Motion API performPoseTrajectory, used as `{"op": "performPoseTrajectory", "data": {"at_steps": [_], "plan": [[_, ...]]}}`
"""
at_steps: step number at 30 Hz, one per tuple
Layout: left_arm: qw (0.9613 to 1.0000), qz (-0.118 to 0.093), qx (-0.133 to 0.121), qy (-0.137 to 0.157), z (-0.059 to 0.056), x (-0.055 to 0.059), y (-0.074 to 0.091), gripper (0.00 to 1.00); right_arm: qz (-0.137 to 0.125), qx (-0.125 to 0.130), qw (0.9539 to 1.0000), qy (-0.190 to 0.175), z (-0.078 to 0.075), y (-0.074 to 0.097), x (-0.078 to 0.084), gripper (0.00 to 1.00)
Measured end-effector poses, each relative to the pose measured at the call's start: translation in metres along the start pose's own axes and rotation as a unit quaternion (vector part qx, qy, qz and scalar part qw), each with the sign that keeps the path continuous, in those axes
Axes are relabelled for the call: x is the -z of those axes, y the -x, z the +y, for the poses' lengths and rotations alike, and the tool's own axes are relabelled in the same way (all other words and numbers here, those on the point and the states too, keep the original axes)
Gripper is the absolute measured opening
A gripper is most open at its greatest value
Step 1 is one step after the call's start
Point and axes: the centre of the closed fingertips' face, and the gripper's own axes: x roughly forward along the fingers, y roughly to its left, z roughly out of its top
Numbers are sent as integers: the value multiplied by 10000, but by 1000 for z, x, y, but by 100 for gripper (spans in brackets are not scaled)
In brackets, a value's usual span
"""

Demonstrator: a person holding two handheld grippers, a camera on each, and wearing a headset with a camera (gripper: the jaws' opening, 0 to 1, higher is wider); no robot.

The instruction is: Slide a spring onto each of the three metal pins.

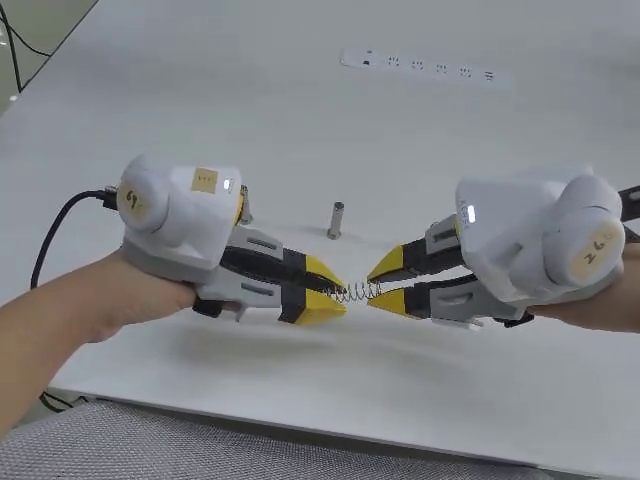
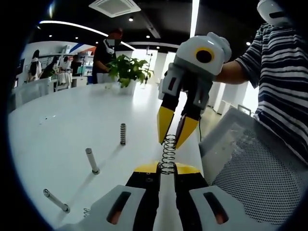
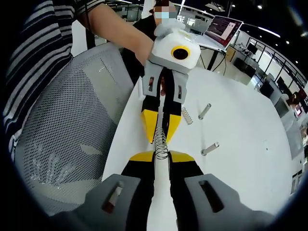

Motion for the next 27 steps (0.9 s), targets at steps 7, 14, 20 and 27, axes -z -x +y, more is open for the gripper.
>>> {"op": "performPoseTrajectory", "data": {"at_steps": [7, 14, 20, 27], "plan": [[10000, -42, -21, 13, 1, -1, 1, 8, -203, 16, 9996, -169, -1, 1, -6, 12], [10000, -18, -16, -6, 0, 0, -1, 8, -502, 5, 9980, -389, -1, 4, -17, 12], [10000, 32, -20, -24, -1, 2, -1, 8, -585, 8, 9975, -402, 1, 2, -22, 12], [10000, 56, -51, -49, 0, 2, -1, 8, -849, 101, 9954, -439, -1, -1, -34, 12]]}}
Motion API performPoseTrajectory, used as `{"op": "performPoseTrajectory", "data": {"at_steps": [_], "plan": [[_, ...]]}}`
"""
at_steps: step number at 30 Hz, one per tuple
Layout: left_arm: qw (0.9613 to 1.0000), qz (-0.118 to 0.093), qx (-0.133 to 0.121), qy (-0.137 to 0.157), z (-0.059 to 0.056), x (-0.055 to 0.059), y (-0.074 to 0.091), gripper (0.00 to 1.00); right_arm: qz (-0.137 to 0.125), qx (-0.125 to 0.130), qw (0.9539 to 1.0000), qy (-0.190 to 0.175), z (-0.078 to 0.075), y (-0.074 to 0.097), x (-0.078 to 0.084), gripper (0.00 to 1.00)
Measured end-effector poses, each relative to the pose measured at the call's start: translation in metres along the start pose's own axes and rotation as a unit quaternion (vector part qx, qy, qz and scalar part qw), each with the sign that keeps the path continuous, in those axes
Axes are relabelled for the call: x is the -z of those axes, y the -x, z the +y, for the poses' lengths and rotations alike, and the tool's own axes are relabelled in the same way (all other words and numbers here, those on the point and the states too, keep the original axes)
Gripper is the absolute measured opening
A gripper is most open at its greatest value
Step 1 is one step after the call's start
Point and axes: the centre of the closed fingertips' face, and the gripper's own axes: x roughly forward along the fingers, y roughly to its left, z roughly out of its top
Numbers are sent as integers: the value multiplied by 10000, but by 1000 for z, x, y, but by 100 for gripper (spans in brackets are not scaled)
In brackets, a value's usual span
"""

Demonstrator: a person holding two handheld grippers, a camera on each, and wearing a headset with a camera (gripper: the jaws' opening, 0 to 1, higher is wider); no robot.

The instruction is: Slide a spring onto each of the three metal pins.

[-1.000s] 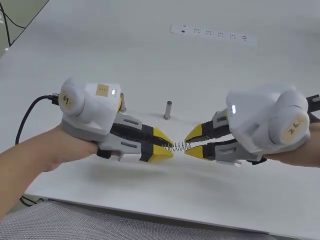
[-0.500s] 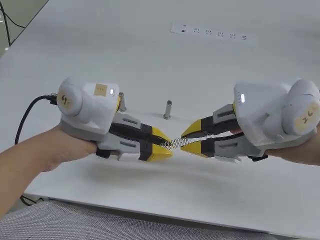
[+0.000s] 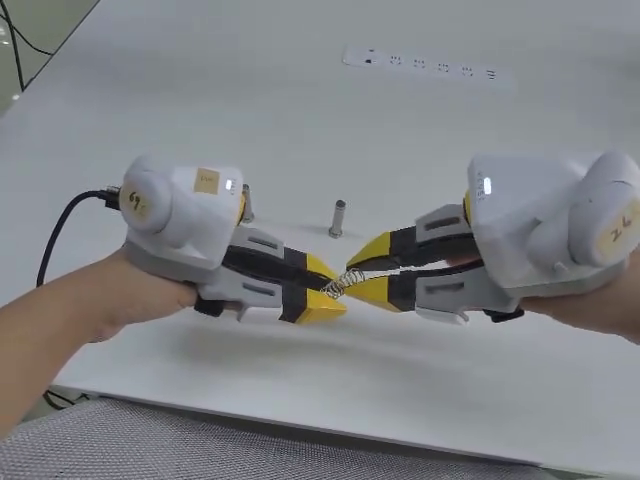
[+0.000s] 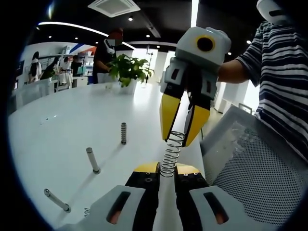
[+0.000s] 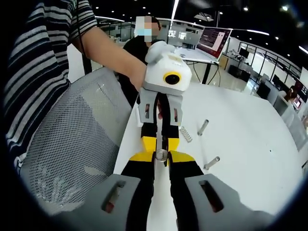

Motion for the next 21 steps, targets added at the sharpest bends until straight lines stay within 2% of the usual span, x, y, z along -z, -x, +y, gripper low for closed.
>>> {"op": "performPoseTrajectory", "data": {"at_steps": [8, 16, 21], "plan": [[10000, -8, 0, -37, -1, -2, -1, 8, -218, 102, 9997, 15, -2, -4, -8, 12], [9999, 12, 69, -114, -5, -6, -5, 8, -475, 153, 9987, -134, 0, -5, -15, 12], [9999, 8, 31, -112, -4, -6, -4, 8, -396, 163, 9991, 73, 0, -5, -15, 12]]}}
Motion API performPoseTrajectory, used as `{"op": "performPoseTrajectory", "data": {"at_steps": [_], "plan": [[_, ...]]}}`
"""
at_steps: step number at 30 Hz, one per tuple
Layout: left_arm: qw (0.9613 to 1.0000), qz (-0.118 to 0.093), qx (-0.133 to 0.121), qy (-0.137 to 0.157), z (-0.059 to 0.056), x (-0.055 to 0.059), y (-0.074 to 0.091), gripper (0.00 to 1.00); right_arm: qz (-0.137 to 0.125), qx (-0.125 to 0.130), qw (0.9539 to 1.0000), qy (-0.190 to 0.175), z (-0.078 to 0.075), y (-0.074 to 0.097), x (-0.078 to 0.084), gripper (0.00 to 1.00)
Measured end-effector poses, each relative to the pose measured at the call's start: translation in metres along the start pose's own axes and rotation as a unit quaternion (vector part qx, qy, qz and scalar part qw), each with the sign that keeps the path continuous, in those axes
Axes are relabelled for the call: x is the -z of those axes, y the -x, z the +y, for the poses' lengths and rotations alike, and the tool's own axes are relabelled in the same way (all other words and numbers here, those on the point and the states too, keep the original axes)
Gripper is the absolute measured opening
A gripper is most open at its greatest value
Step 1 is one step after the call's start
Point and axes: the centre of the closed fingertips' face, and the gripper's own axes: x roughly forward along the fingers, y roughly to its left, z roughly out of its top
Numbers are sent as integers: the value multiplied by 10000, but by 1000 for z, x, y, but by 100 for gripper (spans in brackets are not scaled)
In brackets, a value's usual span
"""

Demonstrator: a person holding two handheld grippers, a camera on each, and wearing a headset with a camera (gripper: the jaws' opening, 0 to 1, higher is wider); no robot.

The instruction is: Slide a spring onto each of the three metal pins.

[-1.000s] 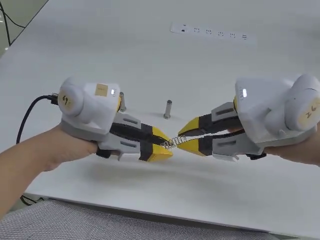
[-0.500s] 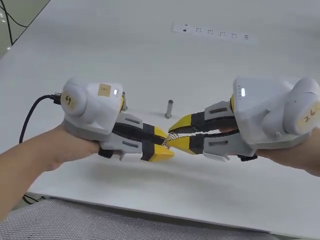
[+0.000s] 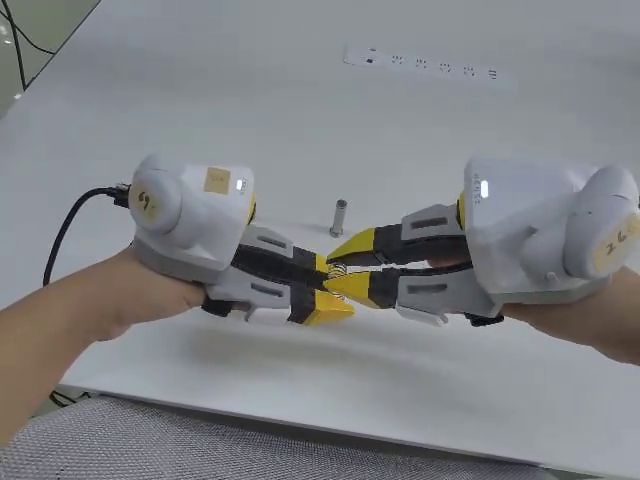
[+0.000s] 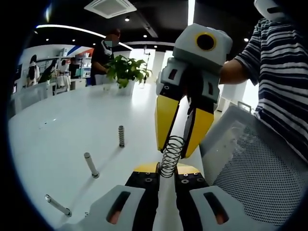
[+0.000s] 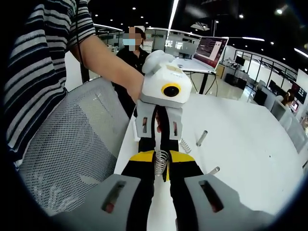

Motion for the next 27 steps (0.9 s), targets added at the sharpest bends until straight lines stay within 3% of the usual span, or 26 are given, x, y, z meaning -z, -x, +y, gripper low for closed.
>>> {"op": "performPoseTrajectory", "data": {"at_steps": [27], "plan": [[9996, -45, -165, 214, 6, -4, 8, 14, 90, -51, 9998, 165, -6, 1, -7, 12]]}}
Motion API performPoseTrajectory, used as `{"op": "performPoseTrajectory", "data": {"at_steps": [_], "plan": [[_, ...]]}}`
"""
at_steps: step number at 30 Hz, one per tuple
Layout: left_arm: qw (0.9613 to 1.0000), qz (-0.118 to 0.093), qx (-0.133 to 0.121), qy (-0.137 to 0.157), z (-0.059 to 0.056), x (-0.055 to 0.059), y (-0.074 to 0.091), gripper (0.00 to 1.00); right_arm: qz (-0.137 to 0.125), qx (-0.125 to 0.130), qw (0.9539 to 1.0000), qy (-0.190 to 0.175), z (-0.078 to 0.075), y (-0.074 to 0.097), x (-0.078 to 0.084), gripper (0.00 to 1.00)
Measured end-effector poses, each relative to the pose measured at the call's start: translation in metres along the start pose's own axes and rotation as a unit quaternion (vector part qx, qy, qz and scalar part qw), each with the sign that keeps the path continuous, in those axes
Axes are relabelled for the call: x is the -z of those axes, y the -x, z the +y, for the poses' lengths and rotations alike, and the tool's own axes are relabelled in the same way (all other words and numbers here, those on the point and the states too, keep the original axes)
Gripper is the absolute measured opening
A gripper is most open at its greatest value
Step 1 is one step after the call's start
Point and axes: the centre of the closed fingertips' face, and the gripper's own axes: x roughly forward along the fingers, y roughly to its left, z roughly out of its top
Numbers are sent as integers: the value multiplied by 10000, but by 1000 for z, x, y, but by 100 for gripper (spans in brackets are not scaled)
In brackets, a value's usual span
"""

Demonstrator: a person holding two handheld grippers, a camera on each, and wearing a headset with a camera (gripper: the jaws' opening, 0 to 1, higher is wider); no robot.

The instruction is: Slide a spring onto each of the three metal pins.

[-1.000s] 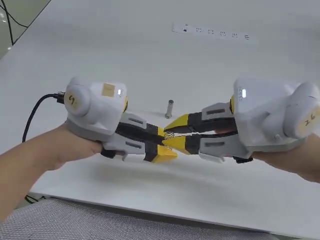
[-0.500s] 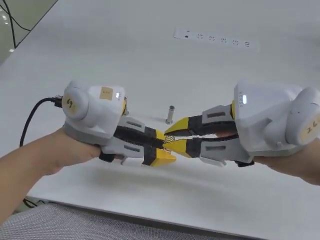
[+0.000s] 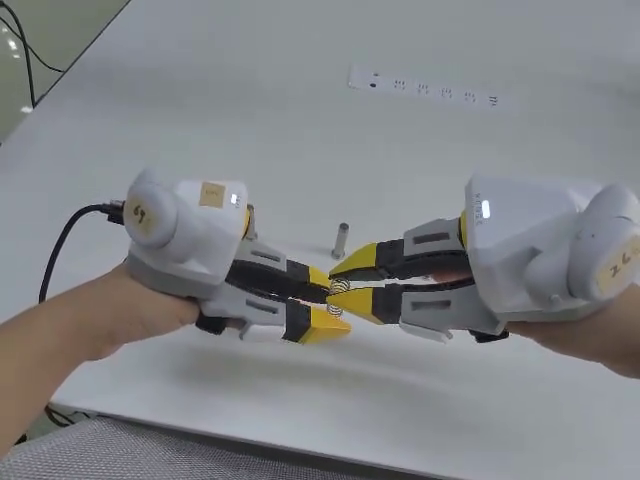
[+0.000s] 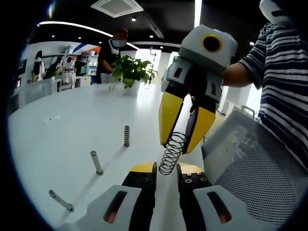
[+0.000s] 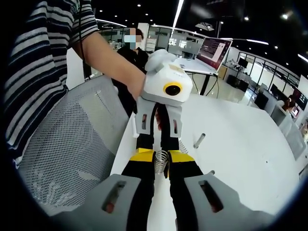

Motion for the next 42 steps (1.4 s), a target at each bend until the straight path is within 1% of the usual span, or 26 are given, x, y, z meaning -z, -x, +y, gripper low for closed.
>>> {"op": "performPoseTrajectory", "data": {"at_steps": [3, 10, 13, 17, 19, 22, 25, 28, 30, 32, 35, 39, 42], "plan": [[10000, -27, -41, -9, 1, -1, 1, 16, 5, 16, 10000, 19, -1, 0, -1, 12], [9998, 8, -194, 25, 6, 2, 7, 21, 4, 109, 9999, 41, -4, 1, -1, 12], [9994, -25, -324, 70, 11, 3, 14, 24, 45, 145, 9999, 68, -6, 1, 1, 12], [9989, -36, -458, 108, 16, 4, 22, 25, 37, 164, 9998, 76, -7, 1, 1, 12], [9985, -46, -512, 168, 18, 5, 26, 28, 24, 177, 9998, 59, -8, 1, 1, 12], [9973, -33, -647, 342, 23, 9, 34, 33, 41, 212, 9997, 63, -10, 0, 2, 12], [9967, -73, -725, 348, 24, 10, 42, 36, 28, 235, 9997, 52, -11, 0, 1, 12], [9954, -85, -868, 386, 28, 13, 50, 40, 36, 272, 9996, 53, -13, 0, 2, 12], [9948, -89, -917, 429, 30, 13, 53, 43, 37, 311, 9995, 39, -16, 0, 3, 12], [9943, -131, -977, 410, 32, 13, 57, 46, 52, 357, 9993, 48, -18, 1, 3, 12], [9929, -175, -1090, 441, 35, 14, 64, 48, 44, 391, 9992, 38, -21, 2, 3, 12], [9912, -166, -1208, 523, 37, 18, 71, 53, 59, 445, 9990, 17, -24, 2, 5, 12], [9896, -227, -1308, 552, 38, 18, 78, 56, 72, 477, 9988, 10, -25, 2, 7, 12]]}}
